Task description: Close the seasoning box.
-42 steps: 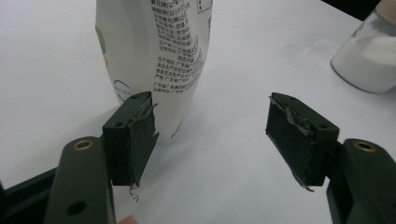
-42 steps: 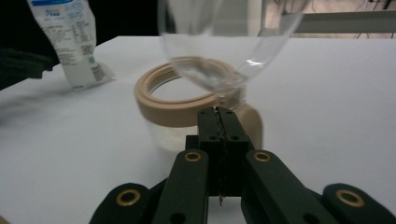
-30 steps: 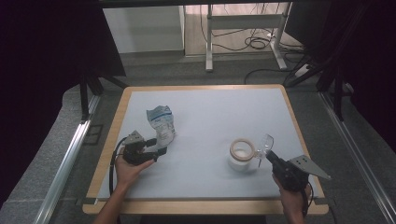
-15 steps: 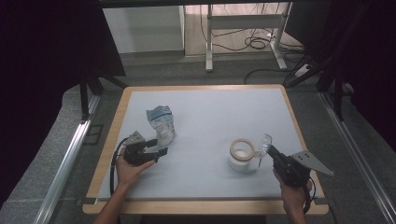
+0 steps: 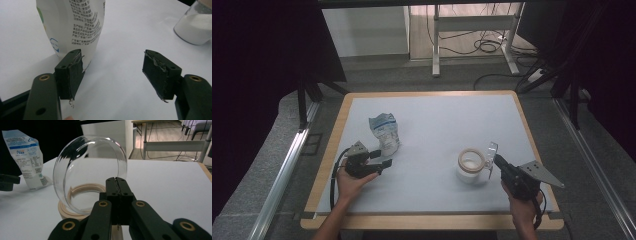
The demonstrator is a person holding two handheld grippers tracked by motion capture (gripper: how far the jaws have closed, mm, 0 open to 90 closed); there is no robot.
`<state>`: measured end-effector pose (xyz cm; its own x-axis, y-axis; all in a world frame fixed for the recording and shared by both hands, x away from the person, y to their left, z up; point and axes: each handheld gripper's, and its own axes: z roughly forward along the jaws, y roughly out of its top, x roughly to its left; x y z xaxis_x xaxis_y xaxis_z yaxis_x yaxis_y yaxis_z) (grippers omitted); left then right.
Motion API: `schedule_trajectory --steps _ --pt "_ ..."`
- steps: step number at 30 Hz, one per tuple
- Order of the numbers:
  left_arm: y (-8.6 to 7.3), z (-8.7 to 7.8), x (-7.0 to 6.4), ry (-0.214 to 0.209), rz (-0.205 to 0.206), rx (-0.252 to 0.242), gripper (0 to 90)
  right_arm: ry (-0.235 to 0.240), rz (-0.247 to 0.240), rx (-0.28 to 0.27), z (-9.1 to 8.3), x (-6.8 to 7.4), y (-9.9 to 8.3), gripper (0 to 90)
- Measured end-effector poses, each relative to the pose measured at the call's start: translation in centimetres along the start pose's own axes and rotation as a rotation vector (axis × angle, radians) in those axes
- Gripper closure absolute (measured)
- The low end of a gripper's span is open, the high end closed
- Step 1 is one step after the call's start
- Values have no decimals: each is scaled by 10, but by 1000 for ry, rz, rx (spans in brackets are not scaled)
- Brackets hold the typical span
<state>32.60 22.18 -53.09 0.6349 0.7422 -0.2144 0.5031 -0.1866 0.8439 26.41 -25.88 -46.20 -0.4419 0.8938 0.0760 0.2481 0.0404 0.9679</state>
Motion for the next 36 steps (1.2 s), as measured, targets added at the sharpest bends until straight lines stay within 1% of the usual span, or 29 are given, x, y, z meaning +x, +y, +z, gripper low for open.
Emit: schedule_trajectory --steps 6,11,18,21,26,30,33,36 --pt "-1 0 0 -2 0 4 325 12 -10 4 5 6 -1 897" --pt "-1 0 0 -3 -1 5 325 34 -14 23 10 11 -3 897" --pt "-1 0 0 -3 -2 4 326 93 -57 60 22 24 -5 897" --pt "-1 0 0 -5 -3 5 326 102 -65 65 23 26 -5 897" --pt "-2 1 -1 -5 -3 5 326 104 -58 66 22 24 -4 897" --pt "-2 1 -1 -5 -4 6 325 98 -54 57 19 20 -3 896" --pt "-3 1 -1 -7 -3 10 326 79 -36 43 15 11 0 892" --pt "-3 1 -1 -6 -3 11 326 53 -20 33 10 -2 2 878"
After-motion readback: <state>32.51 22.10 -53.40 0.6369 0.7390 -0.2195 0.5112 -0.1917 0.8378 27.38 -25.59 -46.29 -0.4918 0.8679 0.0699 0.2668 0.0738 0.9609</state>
